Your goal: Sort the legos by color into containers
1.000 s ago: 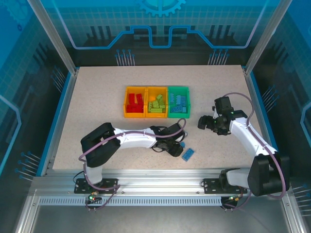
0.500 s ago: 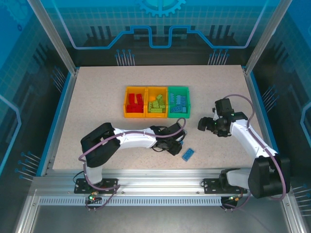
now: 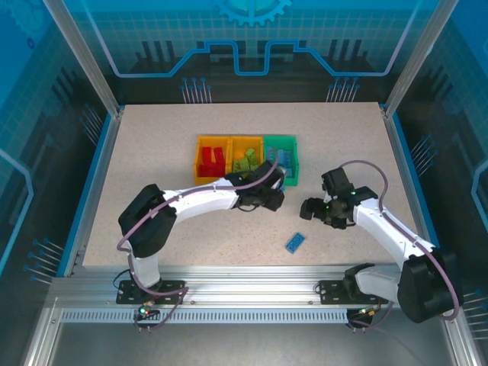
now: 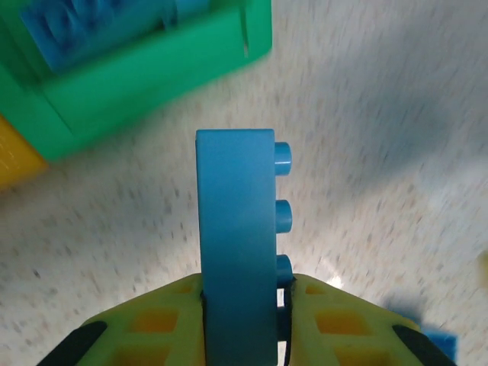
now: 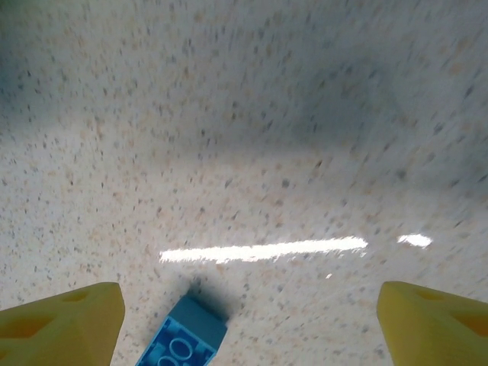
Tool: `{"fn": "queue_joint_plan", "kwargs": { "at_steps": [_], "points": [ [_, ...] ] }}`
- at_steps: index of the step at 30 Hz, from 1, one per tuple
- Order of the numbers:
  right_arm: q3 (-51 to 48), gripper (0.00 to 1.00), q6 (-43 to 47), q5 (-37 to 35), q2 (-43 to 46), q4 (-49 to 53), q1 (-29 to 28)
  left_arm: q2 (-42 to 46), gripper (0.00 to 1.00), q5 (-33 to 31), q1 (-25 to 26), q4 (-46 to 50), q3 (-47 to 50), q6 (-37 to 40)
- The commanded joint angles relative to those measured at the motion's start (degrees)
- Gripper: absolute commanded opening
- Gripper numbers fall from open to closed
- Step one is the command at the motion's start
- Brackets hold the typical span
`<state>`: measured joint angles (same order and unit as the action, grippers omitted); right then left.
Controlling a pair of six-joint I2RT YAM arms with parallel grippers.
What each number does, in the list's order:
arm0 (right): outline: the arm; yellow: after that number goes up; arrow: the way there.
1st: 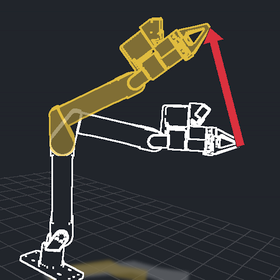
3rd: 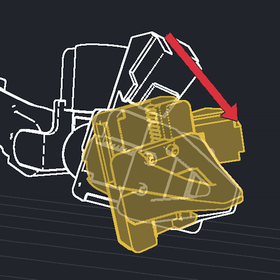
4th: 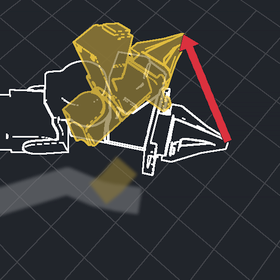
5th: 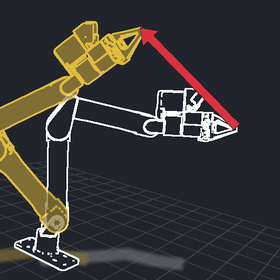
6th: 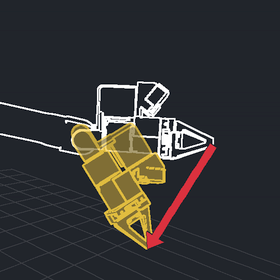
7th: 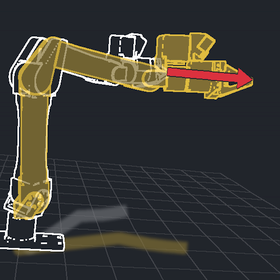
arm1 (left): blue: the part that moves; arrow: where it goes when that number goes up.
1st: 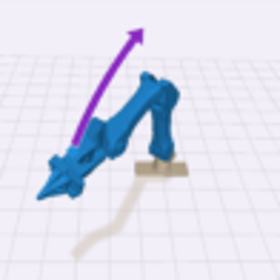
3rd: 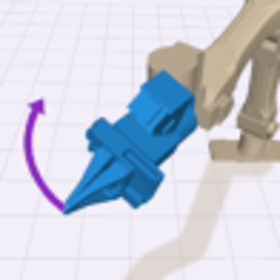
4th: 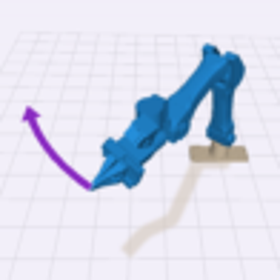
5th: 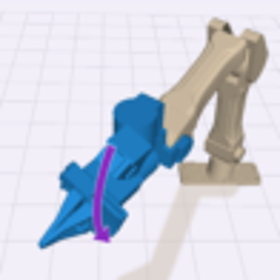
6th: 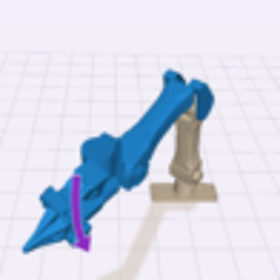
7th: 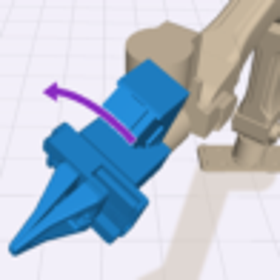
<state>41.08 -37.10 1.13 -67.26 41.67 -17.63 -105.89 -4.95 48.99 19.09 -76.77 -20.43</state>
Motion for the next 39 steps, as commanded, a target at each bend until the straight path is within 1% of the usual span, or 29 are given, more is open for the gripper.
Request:
{"fn": "queue_joint_plan", "kwargs": {
  "at_steps": [1, 6, 11, 14, 16, 20, 23, 26, 27, 30, 32, 33, 35, 37, 39],
  "points": [
    [-2.04, 0.87, -9.14, 2.09, 1.43, 0.95, -2.83, 0.35, 0.21, -0.77, -2.46, 0.24, -5.17, 0.6],
    [-4.26, 0.87, -16.83, 4.82, 1.39, -1.51, -7.3, -5.72, 0.21, 0.79, -7.2, 1.35, -14.14, 0.12],
    [-5.54, 0.86, -21.6, 5.61, 1.27, -4.75, -10.03, -12.49, 0.21, 4.1, -10.07, 1.31, -21.51, -1.03],
    [-5.84, 0.84, -23.16, 5.99, -0.08, -6.54, -11.23, -16.14, 0.21, 6.06, -11.02, 1.78, -24.81, -2.22],
    [-5.42, 0.84, -23.67, 5.44, -1.66, -7.19, -12.33, -17.6, 0.21, 6.18, -11.36, 1.95, -26.2, -2.8],
    [-5.07, 0.82, -24.49, 5.42, -5.26, -9.54, -13.82, -18.1, 0.27, 5.96, -11.53, 0.8, -26.59, -4.26],
    [-4.79, 0.8, -24.37, 5.69, -7.66, -10.53, -14.58, -18.08, 0.35, 6.12, -11.46, 0.11, -26.89, -5.39],
    [-4.39, 0.77, -23.6, 5.71, -9.35, -10.39, -15.22, -17.76, 0.49, 5.92, -11.46, 0.08, -27.16, -6.5],
    [-4.34, 0.76, -23.5, 5.64, -9.74, -10.26, -15.31, -17.55, 0.51, 6.17, -11.46, -0.08, -27.09, -6.81],
    [-4.46, 0.7, -23.3, 5.72, -10.88, -10.77, -15.33, -16.19, 0.63, 6.78, -11.42, -1.24, -25.86, -7.74],
    [-4.16, 0.65, -23.06, 6.16, -11.82, -11.17, -15.49, -14.88, 0.68, 7.17, -11.44, -2.18, -24.61, -8.39],
    [-4.05, 0.62, -22.96, 6.25, -12.3, -11.26, -15.59, -14.25, 0.73, 7.36, -11.39, -2.59, -23.86, -8.57],
    [-3.65, 0.54, -22.54, 6.42, -13.13, -11.32, -15.68, -12.08, 0.84, 7.52, -11.33, -3.92, -21.8, -9.0],
    [-3.36, 0.46, -22.26, 6.65, -13.86, -11.52, -15.71, -9.62, 0.99, 7.37, -11.25, -5.2, -19.27, -9.38],
    [-2.81, 0.37, -22.1, 6.61, -14.22, -11.45, -15.7, -6.97, 0.99, 7.08, -11.26, -6.64, -16.37, -9.71]
  ]
}}
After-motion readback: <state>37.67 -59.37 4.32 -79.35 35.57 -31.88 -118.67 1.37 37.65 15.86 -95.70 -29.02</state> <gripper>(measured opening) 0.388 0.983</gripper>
